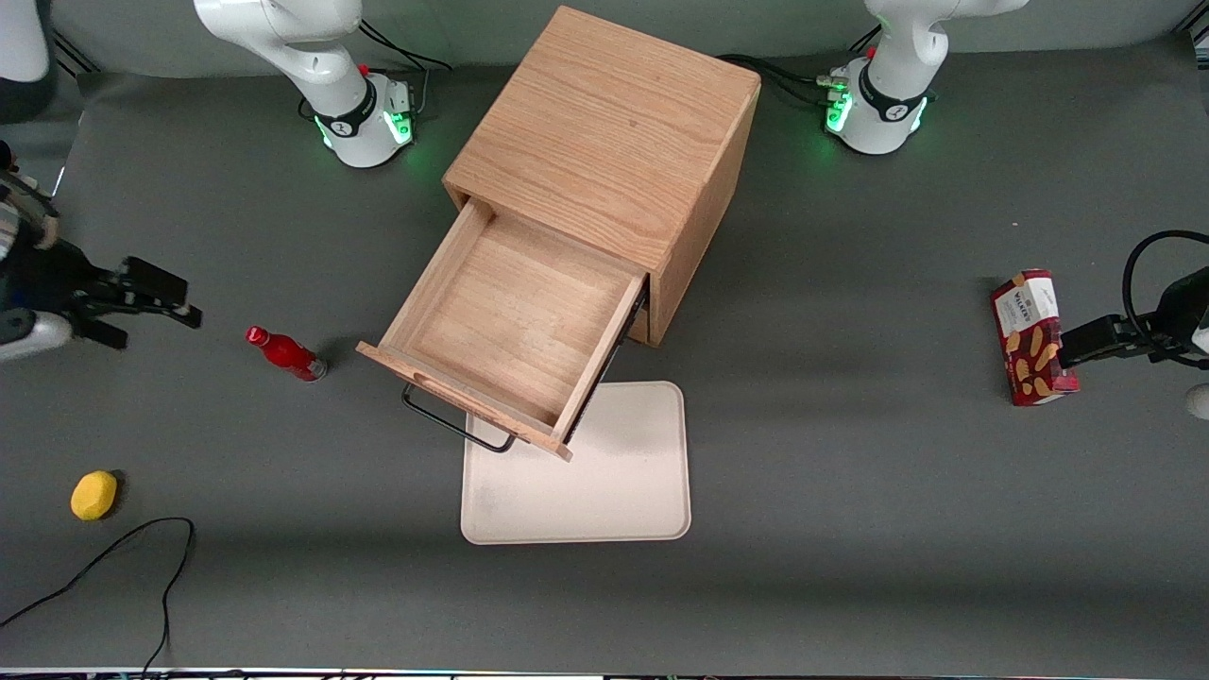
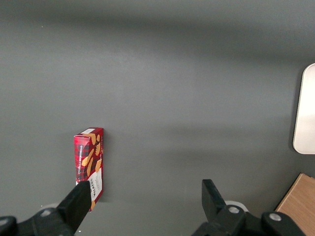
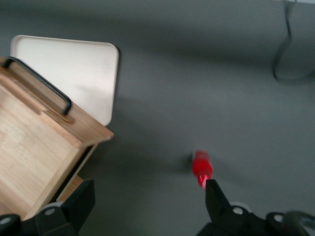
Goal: Open upper drawer
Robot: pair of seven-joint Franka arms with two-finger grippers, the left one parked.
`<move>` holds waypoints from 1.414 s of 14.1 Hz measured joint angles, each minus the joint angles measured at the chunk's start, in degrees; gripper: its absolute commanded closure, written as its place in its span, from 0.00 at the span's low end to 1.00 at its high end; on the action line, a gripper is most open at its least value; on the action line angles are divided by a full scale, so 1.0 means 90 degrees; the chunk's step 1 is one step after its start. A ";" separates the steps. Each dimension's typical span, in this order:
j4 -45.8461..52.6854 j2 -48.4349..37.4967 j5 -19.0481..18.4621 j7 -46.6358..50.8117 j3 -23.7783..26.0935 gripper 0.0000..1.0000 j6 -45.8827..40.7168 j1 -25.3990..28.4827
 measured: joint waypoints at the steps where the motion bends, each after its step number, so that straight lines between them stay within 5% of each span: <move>1: -0.0080 -0.0055 -0.0206 0.0498 0.0006 0.00 -0.0093 0.0013; 5: -0.0209 -0.0074 -0.0410 0.1366 0.0044 0.00 -0.0184 0.0058; 20: -0.0187 0.0091 -0.0740 0.1401 0.0061 0.00 0.0247 -0.0003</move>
